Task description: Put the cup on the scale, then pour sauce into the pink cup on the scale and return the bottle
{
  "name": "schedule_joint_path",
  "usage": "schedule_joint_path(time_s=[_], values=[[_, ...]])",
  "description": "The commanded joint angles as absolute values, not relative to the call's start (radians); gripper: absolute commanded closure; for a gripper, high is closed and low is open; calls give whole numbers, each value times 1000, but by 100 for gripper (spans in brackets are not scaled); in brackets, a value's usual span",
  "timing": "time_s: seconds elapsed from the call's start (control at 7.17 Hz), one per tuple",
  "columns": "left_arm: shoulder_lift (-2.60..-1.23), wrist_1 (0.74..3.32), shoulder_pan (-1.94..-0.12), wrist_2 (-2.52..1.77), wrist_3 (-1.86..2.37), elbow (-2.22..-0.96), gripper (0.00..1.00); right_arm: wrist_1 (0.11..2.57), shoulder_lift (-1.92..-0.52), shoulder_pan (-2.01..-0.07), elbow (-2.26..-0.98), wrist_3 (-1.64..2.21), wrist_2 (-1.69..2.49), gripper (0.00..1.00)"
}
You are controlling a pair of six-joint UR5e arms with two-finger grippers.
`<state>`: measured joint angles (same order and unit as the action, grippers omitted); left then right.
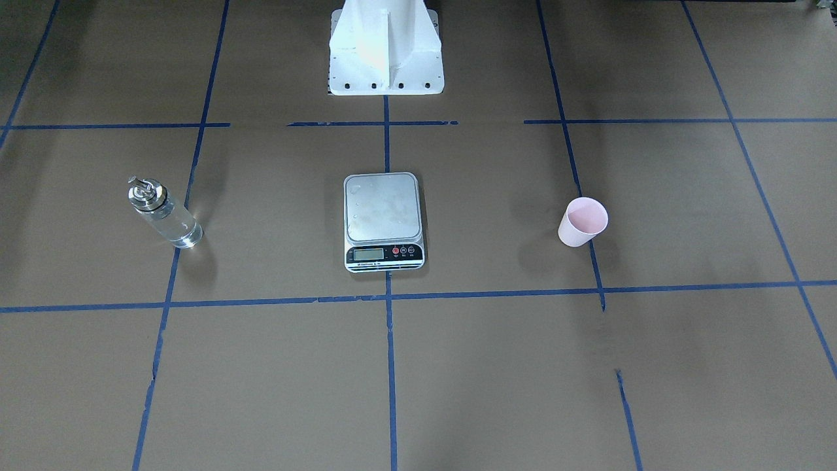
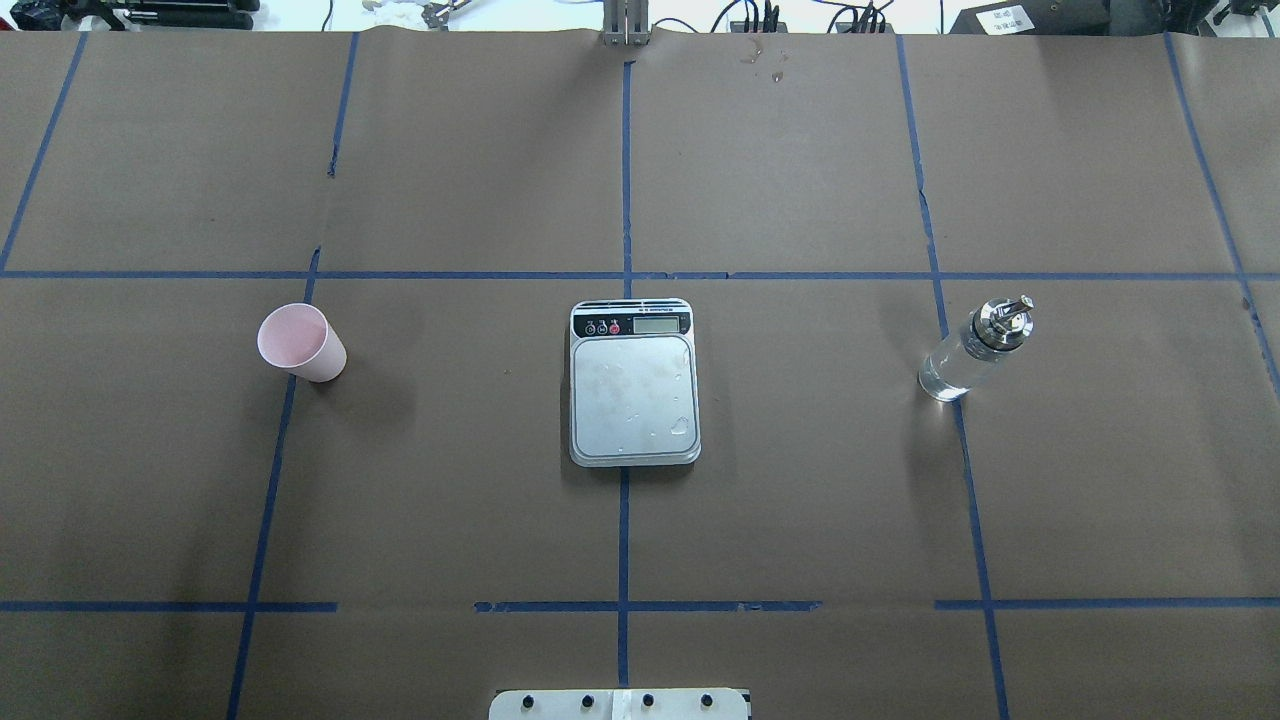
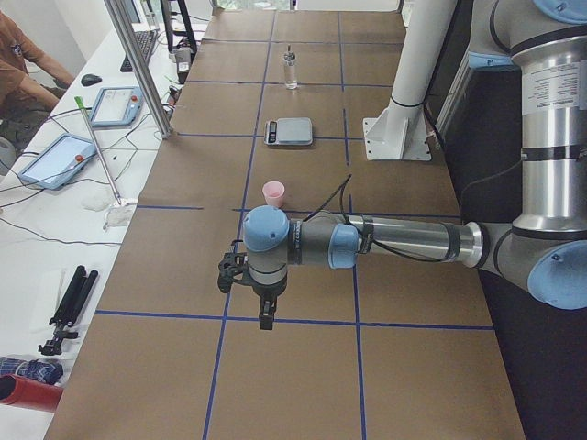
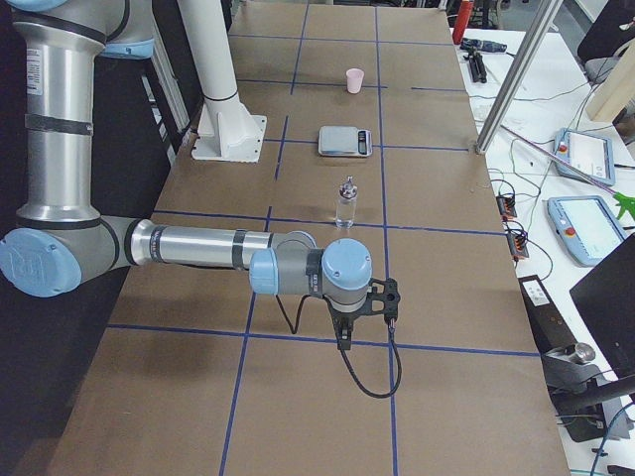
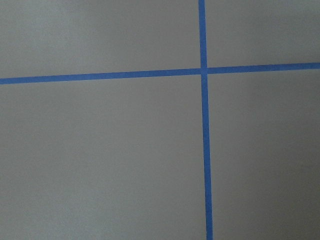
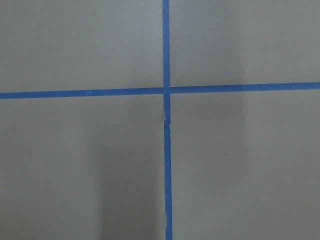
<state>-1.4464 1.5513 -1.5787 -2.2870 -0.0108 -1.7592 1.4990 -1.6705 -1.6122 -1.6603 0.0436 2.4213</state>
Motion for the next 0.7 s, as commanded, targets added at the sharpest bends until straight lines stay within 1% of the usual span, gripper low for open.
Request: schedule_joint_path(time_s=[0.0,0.14,0.56], values=[[-1447,1554,-1578,-2290,-14,-1759,0,1479,-1667,-1612,-1661,48,2422,0],[-1459,1552,-1578,-2289,-9,-1790,0,1479,-1667,-1612,-1664,49,2422,0],[-1621,1511,-1548,-2283,1,-1853,0,1479,-1667,-1612,-1675,52,2422,0]])
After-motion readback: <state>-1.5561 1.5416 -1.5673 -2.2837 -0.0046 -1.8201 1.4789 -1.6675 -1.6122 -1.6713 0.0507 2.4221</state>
